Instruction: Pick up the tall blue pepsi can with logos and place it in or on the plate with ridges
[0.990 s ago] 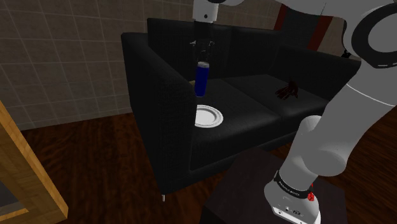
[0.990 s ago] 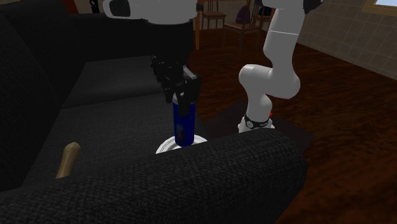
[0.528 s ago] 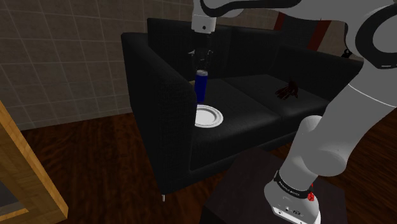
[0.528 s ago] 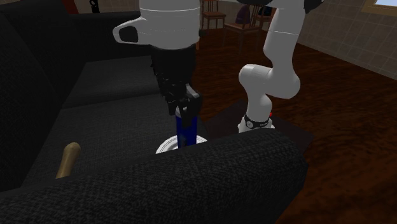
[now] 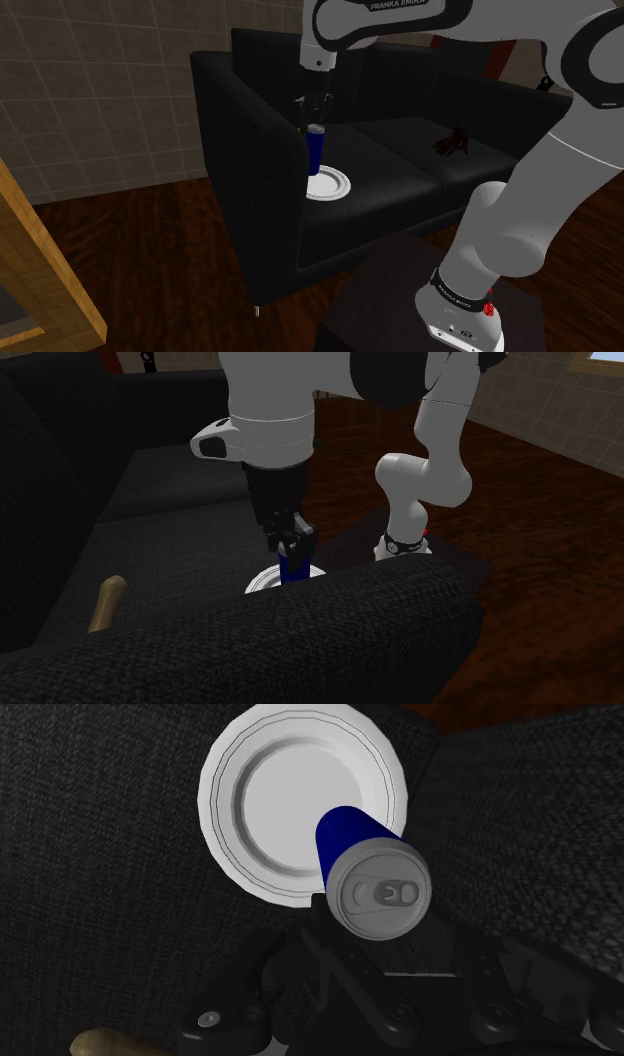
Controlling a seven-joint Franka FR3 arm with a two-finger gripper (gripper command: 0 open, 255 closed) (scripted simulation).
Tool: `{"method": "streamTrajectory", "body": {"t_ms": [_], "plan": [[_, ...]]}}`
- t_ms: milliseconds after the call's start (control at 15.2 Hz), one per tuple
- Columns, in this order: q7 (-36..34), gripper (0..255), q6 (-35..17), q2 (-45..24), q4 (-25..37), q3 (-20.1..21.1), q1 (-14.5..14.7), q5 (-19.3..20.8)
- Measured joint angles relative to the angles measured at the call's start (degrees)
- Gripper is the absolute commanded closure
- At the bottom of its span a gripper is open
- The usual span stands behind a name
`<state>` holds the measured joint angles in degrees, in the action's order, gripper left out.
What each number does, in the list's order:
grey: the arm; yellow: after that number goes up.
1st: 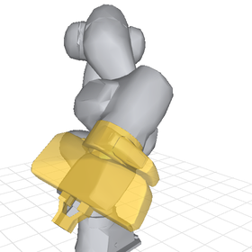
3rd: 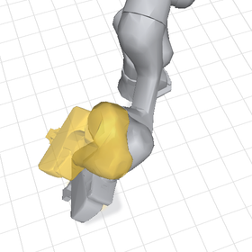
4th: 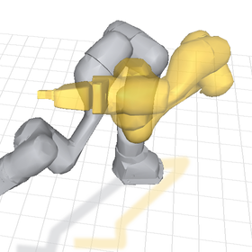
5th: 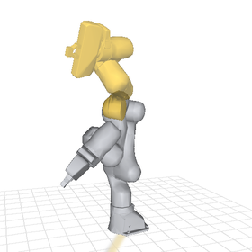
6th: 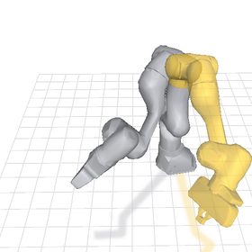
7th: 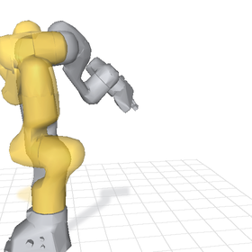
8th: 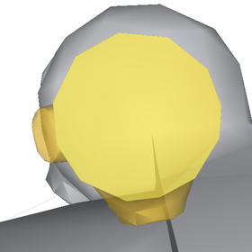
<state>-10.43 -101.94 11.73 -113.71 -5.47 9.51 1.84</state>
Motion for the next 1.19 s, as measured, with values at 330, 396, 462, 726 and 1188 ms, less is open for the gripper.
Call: {"method": "streamTrajectory", "body": {"t_ms": [330,396,462,726,1188], "plan": [[0.0,255,-4.0,-0.1,-3.8,-0.1,-0.1,0.0],[-0.1,255,-4.7,-0.3,-4.5,-0.1,0.0,0.0],[-0.1,255,-5.3,-0.2,-5.1,-0.1,0.0,0.0],[-0.1,255,-6.2,-0.4,-5.7,-0.1,0.0,0.0],[-0.1,0,-6.1,-0.5,-5.9,-0.3,-0.2,0.2]]}}
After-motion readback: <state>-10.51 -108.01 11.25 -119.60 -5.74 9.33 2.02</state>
